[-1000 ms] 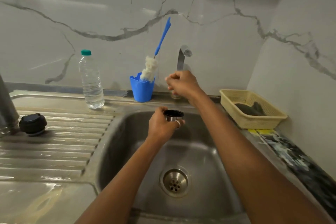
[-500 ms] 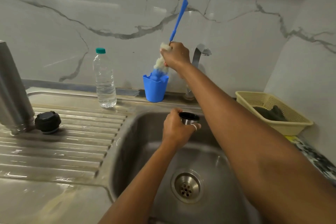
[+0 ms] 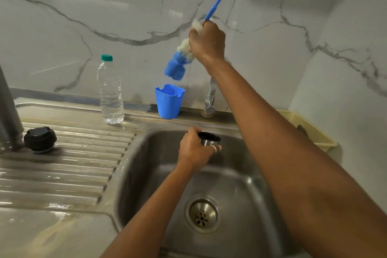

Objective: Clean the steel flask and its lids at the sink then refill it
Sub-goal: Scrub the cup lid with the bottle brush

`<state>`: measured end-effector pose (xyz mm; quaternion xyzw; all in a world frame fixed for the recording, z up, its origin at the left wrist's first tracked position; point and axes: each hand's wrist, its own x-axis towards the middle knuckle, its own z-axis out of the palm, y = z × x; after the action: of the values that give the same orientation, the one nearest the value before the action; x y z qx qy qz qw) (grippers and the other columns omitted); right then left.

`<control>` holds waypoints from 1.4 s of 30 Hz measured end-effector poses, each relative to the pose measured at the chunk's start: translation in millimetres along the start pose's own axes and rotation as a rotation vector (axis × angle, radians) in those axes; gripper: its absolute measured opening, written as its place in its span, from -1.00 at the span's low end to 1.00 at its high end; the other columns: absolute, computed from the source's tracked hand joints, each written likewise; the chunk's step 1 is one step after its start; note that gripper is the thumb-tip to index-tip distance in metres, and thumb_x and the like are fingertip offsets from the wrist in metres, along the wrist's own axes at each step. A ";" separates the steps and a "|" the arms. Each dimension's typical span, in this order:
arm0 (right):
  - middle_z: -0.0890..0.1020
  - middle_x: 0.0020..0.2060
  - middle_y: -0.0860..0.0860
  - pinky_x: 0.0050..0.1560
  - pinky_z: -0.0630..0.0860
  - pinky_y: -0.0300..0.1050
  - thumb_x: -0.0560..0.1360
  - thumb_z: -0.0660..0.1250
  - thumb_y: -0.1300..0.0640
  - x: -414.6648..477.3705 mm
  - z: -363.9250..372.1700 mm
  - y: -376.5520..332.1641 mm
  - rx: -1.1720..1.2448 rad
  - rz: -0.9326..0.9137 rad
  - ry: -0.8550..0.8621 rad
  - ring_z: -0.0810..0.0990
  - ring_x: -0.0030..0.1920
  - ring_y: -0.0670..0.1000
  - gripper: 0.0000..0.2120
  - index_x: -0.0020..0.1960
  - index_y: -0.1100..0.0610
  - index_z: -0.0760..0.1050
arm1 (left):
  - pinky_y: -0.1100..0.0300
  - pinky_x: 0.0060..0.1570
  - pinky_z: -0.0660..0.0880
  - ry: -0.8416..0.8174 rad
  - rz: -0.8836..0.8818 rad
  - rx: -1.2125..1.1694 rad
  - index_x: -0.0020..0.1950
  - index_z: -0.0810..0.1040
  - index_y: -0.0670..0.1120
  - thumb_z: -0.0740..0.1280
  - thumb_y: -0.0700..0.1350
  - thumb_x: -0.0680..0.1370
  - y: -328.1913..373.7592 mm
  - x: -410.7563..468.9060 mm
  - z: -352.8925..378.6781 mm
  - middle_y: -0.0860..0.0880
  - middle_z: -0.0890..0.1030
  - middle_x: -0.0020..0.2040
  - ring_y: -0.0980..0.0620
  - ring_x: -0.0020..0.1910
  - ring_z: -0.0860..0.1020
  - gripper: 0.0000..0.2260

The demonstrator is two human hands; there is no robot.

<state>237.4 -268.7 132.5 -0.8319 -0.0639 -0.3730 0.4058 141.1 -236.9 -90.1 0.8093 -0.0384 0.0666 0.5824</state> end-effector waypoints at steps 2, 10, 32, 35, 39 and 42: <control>0.64 -0.14 0.03 0.00 0.63 0.06 0.58 0.24 0.12 -5.5 7.0 6.6 -0.008 0.026 -0.032 0.68 -0.11 0.10 -0.90 -0.05 0.14 0.47 | 0.22 0.00 0.46 0.004 -0.002 -0.001 0.41 0.39 -0.07 0.61 -0.02 0.41 1.0 -0.4 0.1 -0.02 0.54 0.21 0.02 0.12 0.54 -0.35; 0.69 -0.03 0.08 0.02 0.65 0.06 0.61 0.23 0.08 -20.5 20.6 21.0 0.027 0.119 -0.045 0.70 -0.07 0.09 -0.76 0.15 0.21 0.54 | 0.23 -0.04 0.45 0.001 -0.013 -0.003 0.40 0.42 -0.07 0.61 -0.04 0.41 -1.9 2.6 -0.1 -0.04 0.54 0.23 0.03 0.10 0.54 -0.36; 0.69 -0.35 0.01 -0.21 0.68 -0.04 0.46 0.45 0.03 -124.6 -92.3 16.8 0.265 0.143 0.108 0.70 -0.37 -0.05 -0.80 -0.12 0.18 0.59 | 0.17 0.04 0.52 0.036 -0.045 0.081 0.29 0.49 -0.08 0.67 -0.08 0.32 -4.9 5.3 -11.9 -0.04 0.55 0.18 0.00 0.11 0.57 -0.39; 0.69 -0.38 0.04 -0.25 0.66 -0.05 0.48 0.42 0.05 -152.4 -123.4 33.2 0.240 0.220 0.143 0.69 -0.41 -0.03 -0.85 -0.15 0.12 0.54 | 0.06 0.12 0.57 0.093 0.004 0.168 0.25 0.54 -0.10 0.69 -0.06 0.27 -3.4 4.9 -18.4 -0.06 0.57 0.18 -0.05 0.12 0.60 -0.38; 0.68 -0.40 0.03 -0.16 0.69 0.09 0.51 0.39 0.09 -179.7 -122.5 60.8 0.214 0.265 0.080 0.70 -0.38 -0.01 -0.89 -0.16 0.01 0.48 | 0.06 0.18 0.54 0.086 0.085 0.210 0.36 0.45 -0.13 0.67 -0.13 0.31 -2.7 1.3 -21.9 -0.06 0.51 0.27 -0.06 0.19 0.55 -0.31; 0.70 -0.36 0.01 -0.11 0.69 0.17 0.52 0.38 0.10 -186.4 -115.8 79.1 0.241 0.270 -0.029 0.72 -0.35 0.02 -0.96 -0.06 -0.02 0.54 | 0.03 0.13 0.57 0.082 0.095 0.234 0.30 0.46 -0.12 0.66 -0.20 0.30 -4.9 3.4 -29.9 -0.06 0.58 0.19 -0.06 0.13 0.58 -0.36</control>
<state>70.9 -368.2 2.9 -0.7835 -0.0019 -0.2927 0.5481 143.3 -207.0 -84.8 0.8654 -0.0450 0.1313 0.4814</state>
